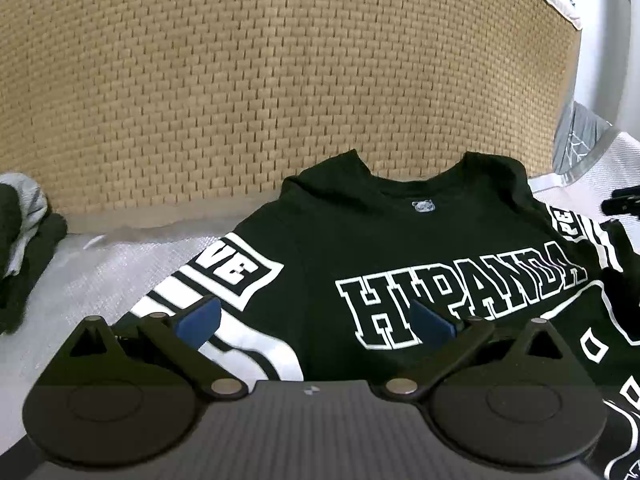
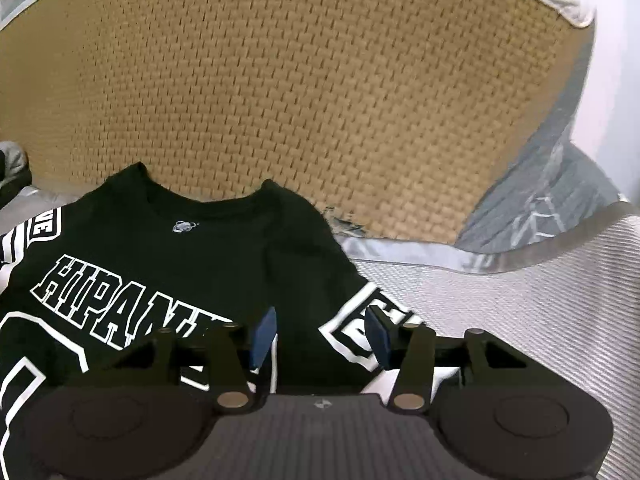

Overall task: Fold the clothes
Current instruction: 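Close both tools on the black shirt's collar and tug it straight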

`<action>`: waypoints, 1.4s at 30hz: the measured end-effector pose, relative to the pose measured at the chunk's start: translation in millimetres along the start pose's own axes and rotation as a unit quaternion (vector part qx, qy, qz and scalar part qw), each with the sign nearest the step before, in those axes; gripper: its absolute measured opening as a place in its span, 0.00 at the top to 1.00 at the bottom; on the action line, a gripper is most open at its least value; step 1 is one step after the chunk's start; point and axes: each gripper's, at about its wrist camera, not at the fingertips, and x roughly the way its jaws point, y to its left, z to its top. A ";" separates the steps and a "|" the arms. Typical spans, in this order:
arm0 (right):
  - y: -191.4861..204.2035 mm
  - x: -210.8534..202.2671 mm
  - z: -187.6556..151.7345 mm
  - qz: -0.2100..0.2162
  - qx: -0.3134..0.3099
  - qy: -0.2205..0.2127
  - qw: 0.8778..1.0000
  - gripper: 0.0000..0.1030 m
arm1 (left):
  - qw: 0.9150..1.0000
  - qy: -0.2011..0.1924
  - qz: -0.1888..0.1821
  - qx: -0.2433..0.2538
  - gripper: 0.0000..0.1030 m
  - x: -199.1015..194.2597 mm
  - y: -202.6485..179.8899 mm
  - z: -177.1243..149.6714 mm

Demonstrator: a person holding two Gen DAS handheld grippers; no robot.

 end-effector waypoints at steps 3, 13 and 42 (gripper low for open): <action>3.4 17.5 1.4 0.003 0.002 0.008 1.000 0.48 | 1.000 0.004 -0.009 -0.006 0.00 11.2 3.0 0.5; 10.7 64.4 11.3 0.002 0.001 0.014 1.000 0.48 | 1.000 0.012 -0.022 0.003 0.00 56.0 8.8 22.0; 19.8 143.5 15.0 0.017 -0.019 0.008 1.000 0.36 | 0.996 0.002 0.055 0.070 0.00 146.4 -2.0 45.7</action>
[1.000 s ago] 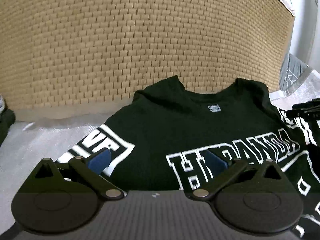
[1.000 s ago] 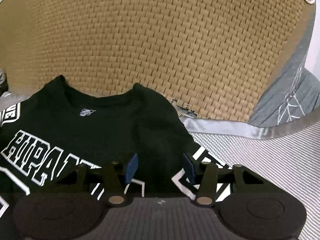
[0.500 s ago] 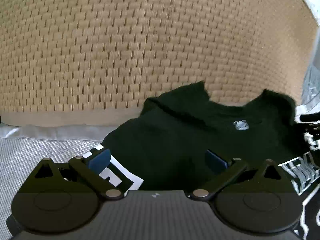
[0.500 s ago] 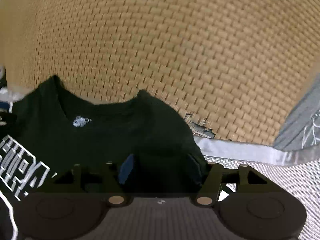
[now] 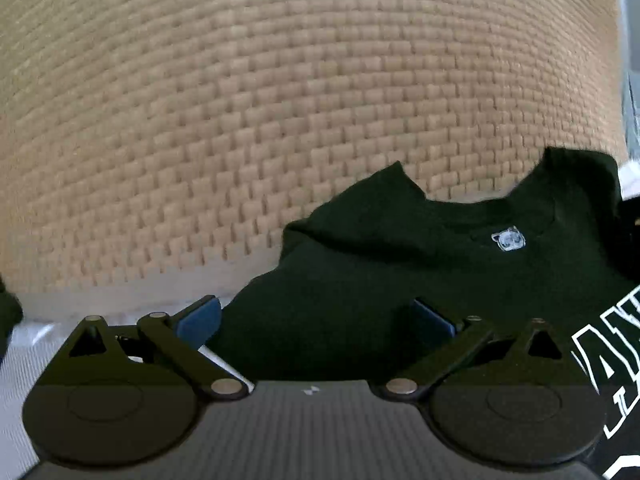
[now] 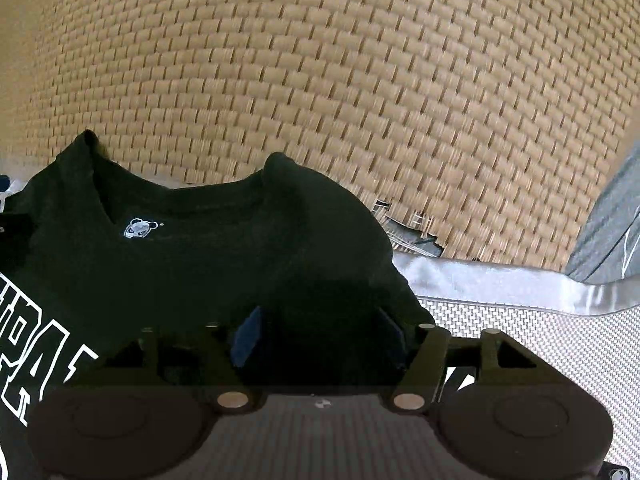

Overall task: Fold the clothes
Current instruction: 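Close both tools on the black shirt's collar and tug it straight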

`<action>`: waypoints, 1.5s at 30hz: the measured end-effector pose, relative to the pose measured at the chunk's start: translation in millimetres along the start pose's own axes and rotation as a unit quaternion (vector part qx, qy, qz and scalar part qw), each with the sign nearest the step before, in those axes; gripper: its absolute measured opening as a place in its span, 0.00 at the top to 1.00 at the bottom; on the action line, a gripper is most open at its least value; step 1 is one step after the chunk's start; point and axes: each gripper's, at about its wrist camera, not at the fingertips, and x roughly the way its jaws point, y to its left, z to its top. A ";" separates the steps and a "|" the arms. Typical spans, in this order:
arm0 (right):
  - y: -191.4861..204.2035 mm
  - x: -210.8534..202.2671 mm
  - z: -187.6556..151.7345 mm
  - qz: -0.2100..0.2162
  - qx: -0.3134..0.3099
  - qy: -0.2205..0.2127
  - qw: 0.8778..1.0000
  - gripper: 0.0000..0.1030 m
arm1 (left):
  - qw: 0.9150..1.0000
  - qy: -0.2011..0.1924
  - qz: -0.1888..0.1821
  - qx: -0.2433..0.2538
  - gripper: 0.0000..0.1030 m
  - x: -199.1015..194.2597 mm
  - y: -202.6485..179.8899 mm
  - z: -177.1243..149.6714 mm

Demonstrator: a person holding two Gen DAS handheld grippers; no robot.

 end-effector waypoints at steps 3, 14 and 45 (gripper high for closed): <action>-1.2 2.1 0.0 0.006 0.010 -0.001 1.000 0.42 | 0.999 0.033 0.001 0.008 0.00 15.8 -3.8 2.3; 11.1 -0.9 2.0 -0.013 -0.005 -0.035 0.999 0.91 | 1.000 0.020 -0.009 0.001 0.88 18.0 -5.3 10.3; -34.7 -38.6 29.5 0.021 -0.002 -0.167 0.986 0.48 | 0.998 -0.063 -0.021 -0.020 0.30 8.3 12.2 48.0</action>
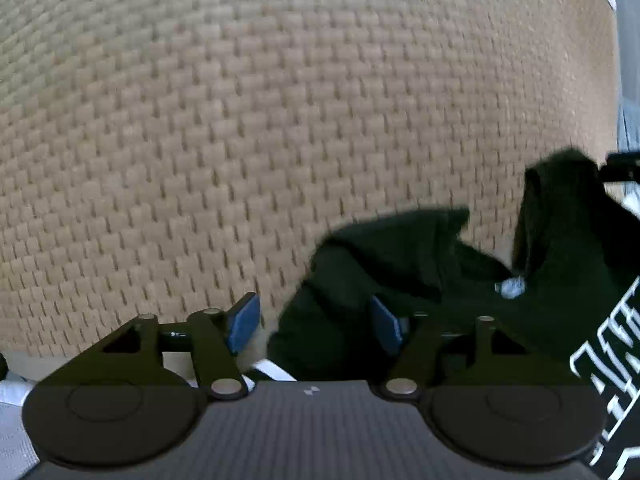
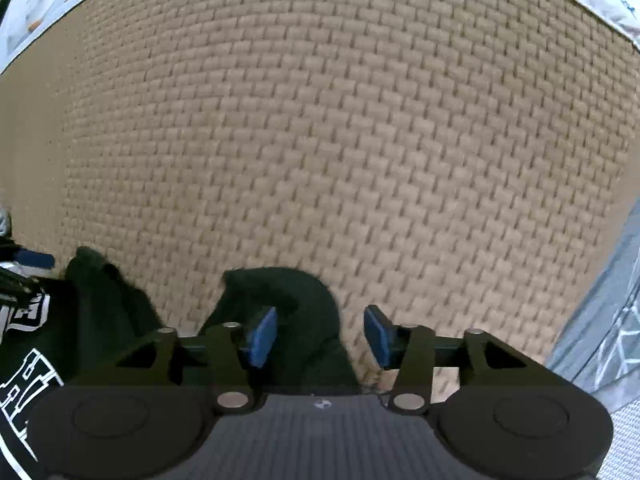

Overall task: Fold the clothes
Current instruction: 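Close both tools on the black shirt's collar and tug it straight, then open both tools and release the collar onto the bed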

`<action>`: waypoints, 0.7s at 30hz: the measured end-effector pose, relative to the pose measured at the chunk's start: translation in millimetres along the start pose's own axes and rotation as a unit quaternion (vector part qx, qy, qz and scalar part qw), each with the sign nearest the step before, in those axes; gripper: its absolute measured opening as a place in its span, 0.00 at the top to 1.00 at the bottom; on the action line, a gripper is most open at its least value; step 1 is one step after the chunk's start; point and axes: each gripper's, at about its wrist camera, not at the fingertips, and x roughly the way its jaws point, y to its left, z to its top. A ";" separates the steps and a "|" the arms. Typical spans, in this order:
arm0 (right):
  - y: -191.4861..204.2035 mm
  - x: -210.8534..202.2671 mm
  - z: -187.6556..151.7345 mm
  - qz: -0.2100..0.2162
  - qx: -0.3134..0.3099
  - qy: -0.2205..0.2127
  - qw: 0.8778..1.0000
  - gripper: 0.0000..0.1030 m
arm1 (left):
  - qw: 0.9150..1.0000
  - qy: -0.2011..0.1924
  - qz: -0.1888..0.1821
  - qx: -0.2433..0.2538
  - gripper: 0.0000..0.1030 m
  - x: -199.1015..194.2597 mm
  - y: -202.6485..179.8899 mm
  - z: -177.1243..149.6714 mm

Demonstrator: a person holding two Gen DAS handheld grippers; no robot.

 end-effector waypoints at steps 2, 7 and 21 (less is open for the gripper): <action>2.0 5.9 3.9 -0.005 -0.026 0.012 1.000 0.48 | 1.000 -0.007 -0.005 0.001 0.26 0.3 -0.6 5.7; 11.0 27.3 7.3 -0.005 -0.057 0.042 0.997 0.48 | 0.999 -0.008 -0.019 0.042 0.22 13.0 -22.3 14.0; 16.8 26.8 12.6 -0.012 -0.074 0.002 0.997 0.93 | 0.996 -0.046 -0.010 0.076 0.90 -6.1 -24.8 -6.9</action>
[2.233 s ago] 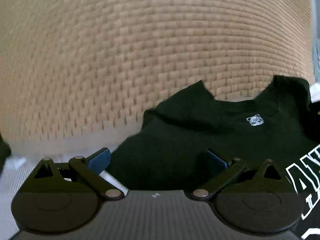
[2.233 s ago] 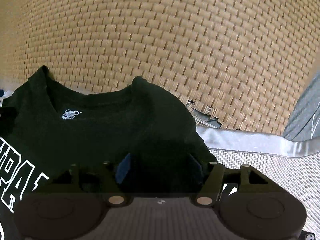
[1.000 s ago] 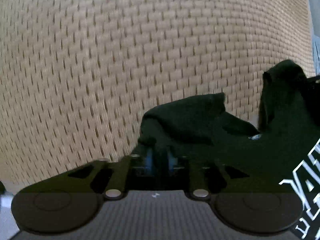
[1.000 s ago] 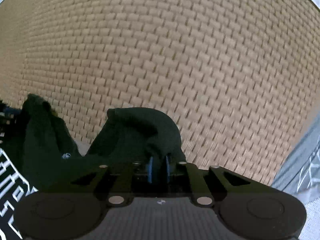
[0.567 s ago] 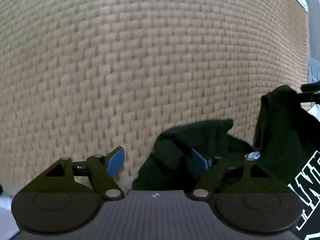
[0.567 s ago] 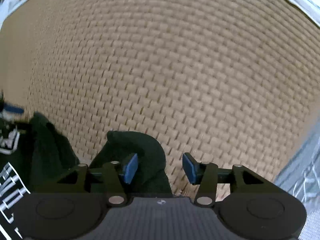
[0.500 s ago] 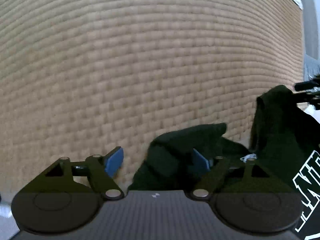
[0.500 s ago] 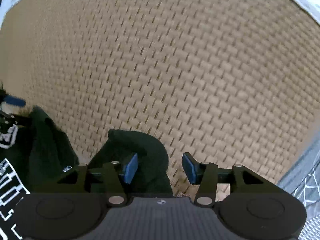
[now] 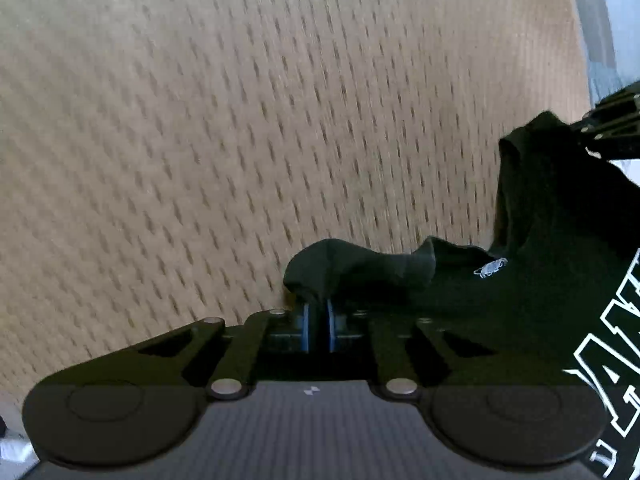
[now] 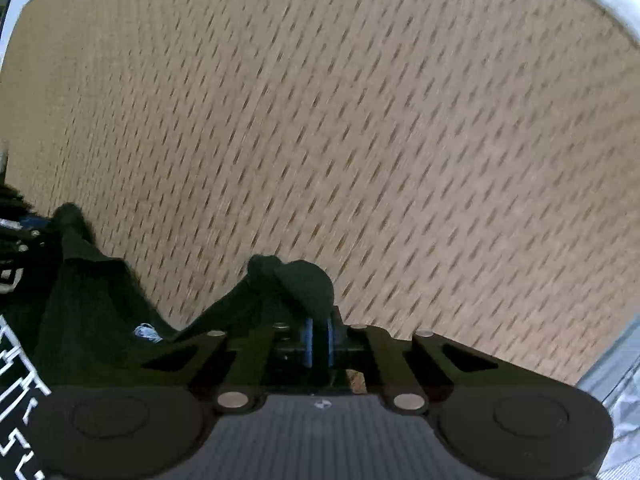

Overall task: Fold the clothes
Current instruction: 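Open both tools and release the collar onto the bed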

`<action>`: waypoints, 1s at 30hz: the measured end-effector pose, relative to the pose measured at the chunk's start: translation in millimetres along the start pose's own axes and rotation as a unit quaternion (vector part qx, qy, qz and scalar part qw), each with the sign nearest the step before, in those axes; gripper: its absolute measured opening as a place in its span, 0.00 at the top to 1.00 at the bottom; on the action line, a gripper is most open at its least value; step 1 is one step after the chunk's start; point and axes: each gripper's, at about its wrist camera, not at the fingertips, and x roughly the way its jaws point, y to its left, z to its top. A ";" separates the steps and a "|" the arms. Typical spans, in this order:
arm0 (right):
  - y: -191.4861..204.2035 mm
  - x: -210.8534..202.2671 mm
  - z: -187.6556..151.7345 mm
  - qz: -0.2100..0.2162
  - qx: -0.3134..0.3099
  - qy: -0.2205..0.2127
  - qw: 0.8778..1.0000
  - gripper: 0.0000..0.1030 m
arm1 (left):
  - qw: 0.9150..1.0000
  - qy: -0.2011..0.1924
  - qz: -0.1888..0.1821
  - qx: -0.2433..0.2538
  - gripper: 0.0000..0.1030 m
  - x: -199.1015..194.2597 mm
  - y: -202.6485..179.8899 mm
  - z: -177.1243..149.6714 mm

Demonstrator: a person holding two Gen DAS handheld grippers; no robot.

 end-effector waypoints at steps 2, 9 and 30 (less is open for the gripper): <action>-8.2 -6.8 2.6 -0.012 0.016 -0.026 0.999 0.93 | 0.999 -0.024 0.004 -0.021 0.90 -7.1 2.4 1.9; -16.7 8.2 -4.1 -0.005 0.055 0.021 0.998 0.86 | 0.995 0.058 -0.008 -0.085 0.76 17.7 12.3 2.9; -117.3 -133.9 -69.9 -0.043 0.159 0.086 0.983 0.55 | 0.992 0.095 -0.012 -0.081 0.23 -101.9 30.1 -22.1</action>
